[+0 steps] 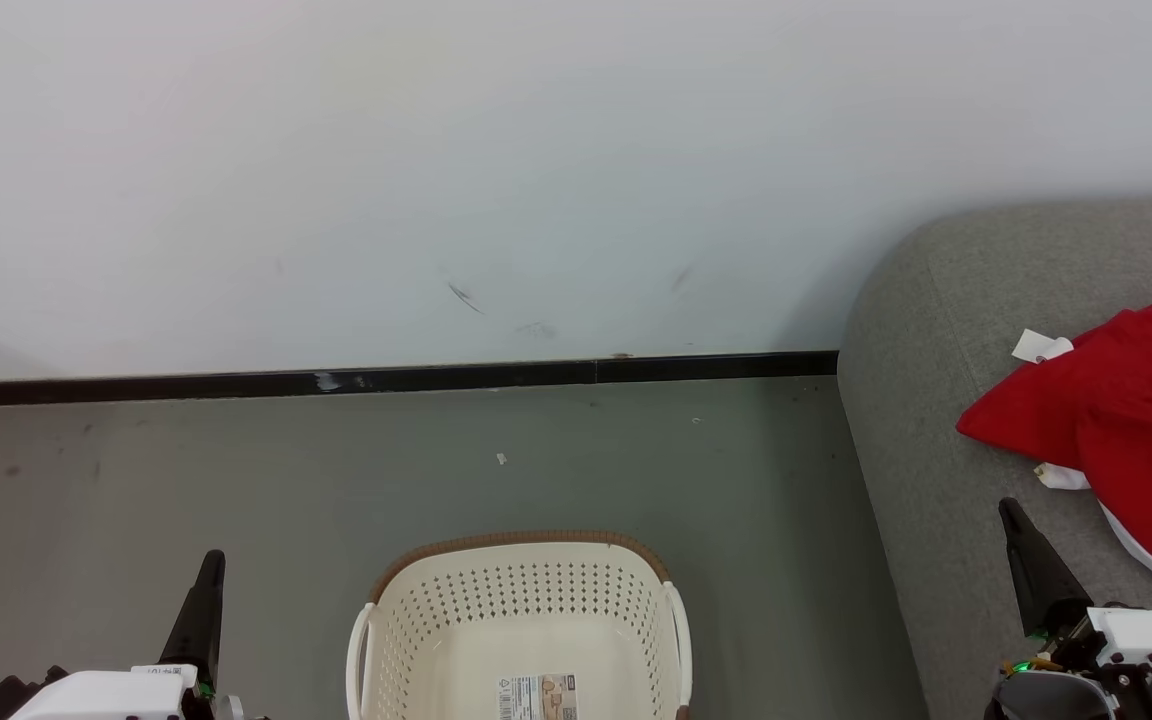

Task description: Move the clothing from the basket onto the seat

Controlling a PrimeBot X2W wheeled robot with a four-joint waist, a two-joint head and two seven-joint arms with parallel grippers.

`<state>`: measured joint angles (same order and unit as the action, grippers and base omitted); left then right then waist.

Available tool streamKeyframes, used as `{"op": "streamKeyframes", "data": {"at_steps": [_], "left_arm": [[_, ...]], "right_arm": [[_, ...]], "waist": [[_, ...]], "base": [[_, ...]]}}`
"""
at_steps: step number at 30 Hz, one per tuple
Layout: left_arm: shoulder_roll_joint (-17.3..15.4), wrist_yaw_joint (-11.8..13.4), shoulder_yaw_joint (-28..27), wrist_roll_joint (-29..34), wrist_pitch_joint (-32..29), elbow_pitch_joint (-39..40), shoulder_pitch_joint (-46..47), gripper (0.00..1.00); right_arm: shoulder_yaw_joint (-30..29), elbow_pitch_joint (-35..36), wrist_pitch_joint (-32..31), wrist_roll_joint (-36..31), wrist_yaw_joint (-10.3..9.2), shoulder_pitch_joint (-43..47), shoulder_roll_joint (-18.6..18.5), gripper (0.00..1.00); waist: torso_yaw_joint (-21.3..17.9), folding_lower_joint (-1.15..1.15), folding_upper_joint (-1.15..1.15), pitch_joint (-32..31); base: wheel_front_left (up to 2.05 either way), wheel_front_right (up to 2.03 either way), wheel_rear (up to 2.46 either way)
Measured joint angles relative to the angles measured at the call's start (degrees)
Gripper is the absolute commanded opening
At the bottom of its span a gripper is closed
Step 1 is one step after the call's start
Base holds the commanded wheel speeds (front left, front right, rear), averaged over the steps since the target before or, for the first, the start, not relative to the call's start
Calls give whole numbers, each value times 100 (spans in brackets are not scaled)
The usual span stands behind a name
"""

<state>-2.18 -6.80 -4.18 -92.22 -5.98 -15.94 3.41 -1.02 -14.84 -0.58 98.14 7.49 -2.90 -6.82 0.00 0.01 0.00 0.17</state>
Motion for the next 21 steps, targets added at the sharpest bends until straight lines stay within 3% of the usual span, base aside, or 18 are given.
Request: {"op": "streamKeyframes", "data": {"at_steps": [21], "left_arm": [[1, 0, -1, 0, 0, 4, 0, 0]], "right_arm": [[-18, -2, -42, -21, 0, -1, 22, 0]], "waist": [[0, 0, 0, 0]], "base": [[0, 0, 0]]}}
